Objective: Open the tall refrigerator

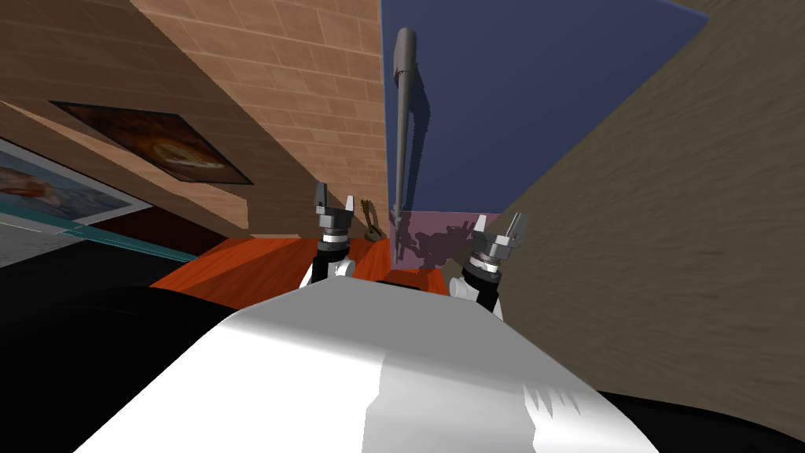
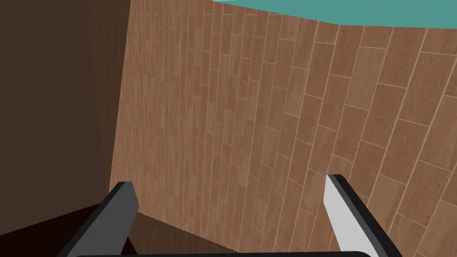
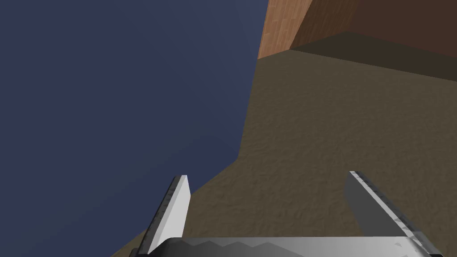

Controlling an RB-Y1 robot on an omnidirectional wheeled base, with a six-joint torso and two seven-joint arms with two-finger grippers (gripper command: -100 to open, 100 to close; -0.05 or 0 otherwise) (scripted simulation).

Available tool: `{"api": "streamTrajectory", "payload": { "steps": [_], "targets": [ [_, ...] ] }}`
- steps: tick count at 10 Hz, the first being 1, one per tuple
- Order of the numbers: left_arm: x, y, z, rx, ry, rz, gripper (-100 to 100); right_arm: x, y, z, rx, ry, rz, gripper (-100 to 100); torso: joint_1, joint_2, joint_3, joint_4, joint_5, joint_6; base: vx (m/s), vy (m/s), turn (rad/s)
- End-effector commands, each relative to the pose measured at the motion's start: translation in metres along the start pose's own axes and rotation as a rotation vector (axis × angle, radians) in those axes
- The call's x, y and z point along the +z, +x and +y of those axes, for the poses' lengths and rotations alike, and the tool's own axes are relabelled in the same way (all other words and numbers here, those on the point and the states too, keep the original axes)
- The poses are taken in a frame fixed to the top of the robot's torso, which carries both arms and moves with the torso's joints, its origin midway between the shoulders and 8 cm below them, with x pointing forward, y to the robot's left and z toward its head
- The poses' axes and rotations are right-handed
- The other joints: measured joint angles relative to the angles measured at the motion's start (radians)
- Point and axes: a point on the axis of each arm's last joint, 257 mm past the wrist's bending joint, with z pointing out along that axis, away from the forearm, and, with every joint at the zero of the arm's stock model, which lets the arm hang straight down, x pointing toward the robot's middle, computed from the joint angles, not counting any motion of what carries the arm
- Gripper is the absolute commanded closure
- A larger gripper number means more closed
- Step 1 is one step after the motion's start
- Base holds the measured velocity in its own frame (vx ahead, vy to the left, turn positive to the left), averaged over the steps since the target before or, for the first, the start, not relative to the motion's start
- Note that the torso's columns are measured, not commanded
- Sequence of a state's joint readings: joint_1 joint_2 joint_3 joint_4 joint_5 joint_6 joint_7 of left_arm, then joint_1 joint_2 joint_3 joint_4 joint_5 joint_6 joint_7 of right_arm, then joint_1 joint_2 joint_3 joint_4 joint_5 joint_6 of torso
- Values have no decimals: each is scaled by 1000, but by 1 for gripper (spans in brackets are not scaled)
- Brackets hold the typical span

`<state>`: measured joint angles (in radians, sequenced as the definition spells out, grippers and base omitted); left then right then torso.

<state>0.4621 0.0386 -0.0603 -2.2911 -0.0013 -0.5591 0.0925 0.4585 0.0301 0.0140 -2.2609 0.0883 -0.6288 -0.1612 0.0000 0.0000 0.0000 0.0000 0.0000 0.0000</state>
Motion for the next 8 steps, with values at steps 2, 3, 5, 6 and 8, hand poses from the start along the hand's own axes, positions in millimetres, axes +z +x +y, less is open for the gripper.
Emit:
{"api": "streamTrajectory", "payload": {
  "steps": [2,3,5,6,8],
  "targets": [
    [0,0,0,0,0,0,0,0,0,0,0,0,0,0,0,104,-209,105,0,0,0,0,0],
    [0,0,0,0,0,0,0,0,0,0,0,0,0,0,0,175,-351,176,0,0,0,0,0],
    [0,0,0,0,0,0,0,0,0,0,0,0,0,0,0,322,-644,322,0,0,0,0,0],
    [0,0,0,0,0,0,0,0,0,0,0,0,0,0,0,396,-792,396,0,0,0,0,0],
    [0,0,0,0,0,0,0,0,0,0,0,0,0,0,0,544,-1087,544,0,0,0,0,0]
  ]
}}
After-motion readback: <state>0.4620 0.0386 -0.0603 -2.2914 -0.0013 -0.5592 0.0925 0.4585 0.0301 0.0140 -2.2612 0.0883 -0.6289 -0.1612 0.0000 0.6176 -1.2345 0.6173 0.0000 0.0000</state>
